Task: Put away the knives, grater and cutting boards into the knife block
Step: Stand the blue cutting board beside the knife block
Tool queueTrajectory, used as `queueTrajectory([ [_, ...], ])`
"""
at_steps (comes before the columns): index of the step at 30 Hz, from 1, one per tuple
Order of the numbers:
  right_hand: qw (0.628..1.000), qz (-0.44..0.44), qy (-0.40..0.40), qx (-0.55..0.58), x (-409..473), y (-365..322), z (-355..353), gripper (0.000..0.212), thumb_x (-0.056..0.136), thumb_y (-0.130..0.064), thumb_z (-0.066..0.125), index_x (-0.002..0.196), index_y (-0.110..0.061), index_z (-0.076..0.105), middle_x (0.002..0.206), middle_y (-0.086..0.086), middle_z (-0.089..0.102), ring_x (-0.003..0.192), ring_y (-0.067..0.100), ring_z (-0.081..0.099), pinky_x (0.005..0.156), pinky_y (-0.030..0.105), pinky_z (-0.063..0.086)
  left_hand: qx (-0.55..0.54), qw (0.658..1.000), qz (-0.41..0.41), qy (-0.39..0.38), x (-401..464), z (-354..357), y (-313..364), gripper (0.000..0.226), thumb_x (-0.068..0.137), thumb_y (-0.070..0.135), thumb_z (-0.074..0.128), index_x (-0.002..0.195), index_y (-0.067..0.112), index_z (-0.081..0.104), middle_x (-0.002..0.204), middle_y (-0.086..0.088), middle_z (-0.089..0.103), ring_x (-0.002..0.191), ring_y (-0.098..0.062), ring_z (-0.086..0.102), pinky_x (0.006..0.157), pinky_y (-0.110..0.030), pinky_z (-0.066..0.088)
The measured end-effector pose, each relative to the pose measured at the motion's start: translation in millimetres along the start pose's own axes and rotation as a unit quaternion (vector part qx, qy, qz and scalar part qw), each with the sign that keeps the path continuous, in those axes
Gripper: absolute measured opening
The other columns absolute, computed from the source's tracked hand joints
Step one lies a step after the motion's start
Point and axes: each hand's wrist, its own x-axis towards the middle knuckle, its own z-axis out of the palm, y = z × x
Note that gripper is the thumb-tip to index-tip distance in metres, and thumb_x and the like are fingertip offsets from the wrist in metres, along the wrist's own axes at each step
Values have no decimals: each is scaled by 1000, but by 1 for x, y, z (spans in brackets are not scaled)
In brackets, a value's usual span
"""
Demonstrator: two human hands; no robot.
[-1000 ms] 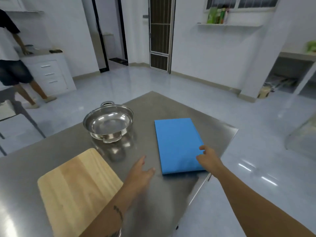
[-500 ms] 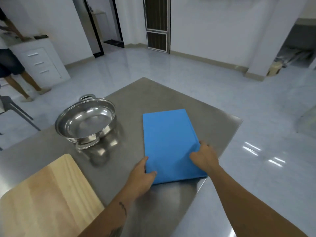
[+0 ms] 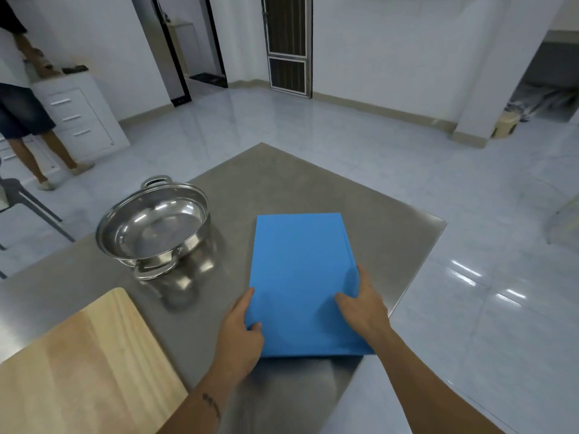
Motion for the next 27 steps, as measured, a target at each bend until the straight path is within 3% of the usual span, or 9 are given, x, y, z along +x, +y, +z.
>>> queueTrajectory([
  [4, 998, -39, -29, 46, -12, 12, -8, 71, 87, -19, 56, 147, -46, 28, 125, -8, 56, 102, 20, 59, 89, 35, 50, 18, 1000, 14, 17, -8, -17, -8, 66, 82, 4, 56, 143, 28, 45, 142, 11, 50, 129, -12, 49, 114, -36, 36],
  [7, 996, -86, 1, 39, -27, 16, -4, 61, 91, -11, 54, 144, -37, 41, 119, -2, 61, 80, 9, 58, 68, 22, 46, -26, 1000, 0, -4, -13, -31, -30, 69, 74, 20, 56, 140, 39, 46, 138, 14, 56, 123, -12, 57, 108, -42, 44],
  [9, 993, -107, 30, 32, -41, 16, 2, 54, 91, -12, 55, 141, -32, 48, 102, 2, 66, 63, 6, 57, 56, 15, 44, -11, 1000, 15, 4, -30, -43, -27, 69, 76, 19, 59, 142, 34, 44, 138, 12, 56, 123, -12, 57, 108, -41, 44],
  [12, 988, -134, 53, 48, -68, 9, 11, 48, 91, -11, 56, 137, -26, 55, 85, -5, 64, 53, 1, 54, 50, 12, 44, 40, 996, 70, 35, -54, -66, -23, 64, 85, 7, 62, 144, 23, 45, 139, 12, 49, 124, -8, 51, 108, -25, 41],
  [14, 984, -158, 58, 49, -87, 0, 17, 48, 91, -11, 57, 136, -26, 55, 73, -6, 61, 50, 3, 51, 48, 13, 42, 67, 990, 116, 54, -64, -86, -26, 63, 84, 8, 63, 143, 20, 45, 139, 13, 47, 123, -4, 48, 103, -15, 38],
  [17, 979, -193, 59, 33, -115, -17, 28, 51, 91, -15, 57, 139, -31, 52, 58, -2, 53, 44, 8, 46, 43, 19, 39, 90, 983, 151, 52, -83, -120, -30, 65, 85, 10, 64, 145, 22, 43, 141, 15, 44, 126, -5, 45, 107, -29, 41],
  [20, 970, -235, 63, 11, -148, -38, 45, 53, 90, -18, 58, 140, -34, 49, 64, 5, 58, 45, 11, 44, 48, 26, 44, 94, 980, 158, 72, -107, -158, -36, 66, 88, 11, 62, 147, 29, 38, 141, 20, 41, 125, -9, 47, 104, -34, 45],
  [22, 962, -266, 64, 12, -175, -57, 61, 54, 89, -17, 59, 139, -34, 50, 65, 4, 59, 46, 13, 45, 50, 28, 45, 75, 981, 149, 102, -127, -189, -48, 66, 89, 13, 61, 147, 34, 37, 144, 19, 43, 121, -22, 54, 102, -37, 46],
  [27, 950, -309, 27, 24, -262, -104, 124, 53, 88, -17, 57, 139, -28, 51, 76, 0, 65, 51, 14, 52, 56, 33, 52, 16, 979, 119, 166, -193, -282, -91, 65, 91, 11, 56, 146, 39, 36, 136, -4, 57, 117, -30, 58, 97, -34, 48],
])
